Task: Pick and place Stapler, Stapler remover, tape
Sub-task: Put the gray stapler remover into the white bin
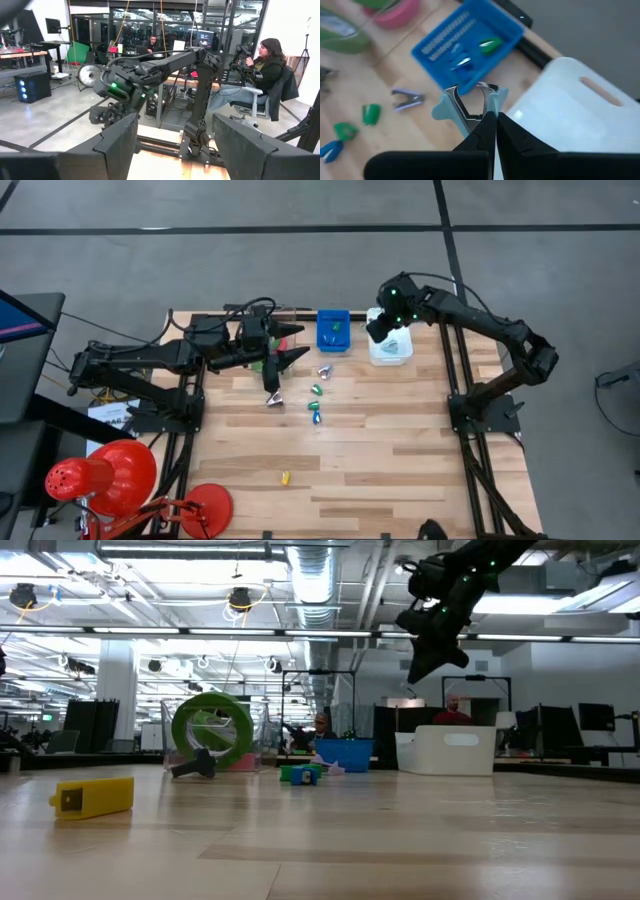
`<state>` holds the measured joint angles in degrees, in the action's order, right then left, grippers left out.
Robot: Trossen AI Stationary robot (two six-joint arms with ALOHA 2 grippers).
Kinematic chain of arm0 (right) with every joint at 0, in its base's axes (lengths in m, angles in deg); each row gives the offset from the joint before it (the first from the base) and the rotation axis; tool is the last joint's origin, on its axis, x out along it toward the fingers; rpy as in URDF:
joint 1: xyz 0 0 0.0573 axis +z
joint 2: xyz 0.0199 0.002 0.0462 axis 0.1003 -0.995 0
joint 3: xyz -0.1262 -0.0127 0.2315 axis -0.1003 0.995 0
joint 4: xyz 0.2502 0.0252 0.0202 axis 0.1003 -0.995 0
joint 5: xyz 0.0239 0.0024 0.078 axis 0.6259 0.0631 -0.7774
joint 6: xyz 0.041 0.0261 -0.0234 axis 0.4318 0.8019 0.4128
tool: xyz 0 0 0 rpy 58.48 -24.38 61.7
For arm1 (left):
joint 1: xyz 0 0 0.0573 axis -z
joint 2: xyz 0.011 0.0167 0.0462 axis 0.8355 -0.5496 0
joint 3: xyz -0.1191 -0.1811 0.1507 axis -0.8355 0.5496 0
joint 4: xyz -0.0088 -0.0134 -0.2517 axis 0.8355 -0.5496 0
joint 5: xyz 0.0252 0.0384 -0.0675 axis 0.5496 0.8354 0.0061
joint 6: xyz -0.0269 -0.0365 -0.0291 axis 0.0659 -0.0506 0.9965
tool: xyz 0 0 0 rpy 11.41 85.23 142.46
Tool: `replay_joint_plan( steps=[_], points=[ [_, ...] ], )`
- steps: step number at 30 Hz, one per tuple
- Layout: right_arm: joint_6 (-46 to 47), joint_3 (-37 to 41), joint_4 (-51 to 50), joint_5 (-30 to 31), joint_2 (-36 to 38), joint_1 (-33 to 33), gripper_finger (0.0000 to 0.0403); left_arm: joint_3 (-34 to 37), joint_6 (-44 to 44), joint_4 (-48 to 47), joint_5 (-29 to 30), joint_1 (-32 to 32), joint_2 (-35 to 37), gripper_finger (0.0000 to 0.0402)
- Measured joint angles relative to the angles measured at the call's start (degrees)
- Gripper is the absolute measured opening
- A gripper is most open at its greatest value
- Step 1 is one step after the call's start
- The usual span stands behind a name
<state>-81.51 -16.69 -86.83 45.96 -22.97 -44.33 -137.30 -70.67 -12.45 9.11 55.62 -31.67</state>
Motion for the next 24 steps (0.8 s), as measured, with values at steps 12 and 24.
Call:
replay_joint_plan(
  steps=[12,24],
  points=[
    [-1.49,0.02,-0.93,0.02,-1.28,-10.86,0.0000,0.00,0.00,0.11,0.00,0.00,0.00,0.0245],
    [-1.51,0.02,-1.50,0.04,-1.28,-15.62,0.0000,-0.01,0.00,0.43,0.01,-0.01,0.02,0.0245]
  ],
)
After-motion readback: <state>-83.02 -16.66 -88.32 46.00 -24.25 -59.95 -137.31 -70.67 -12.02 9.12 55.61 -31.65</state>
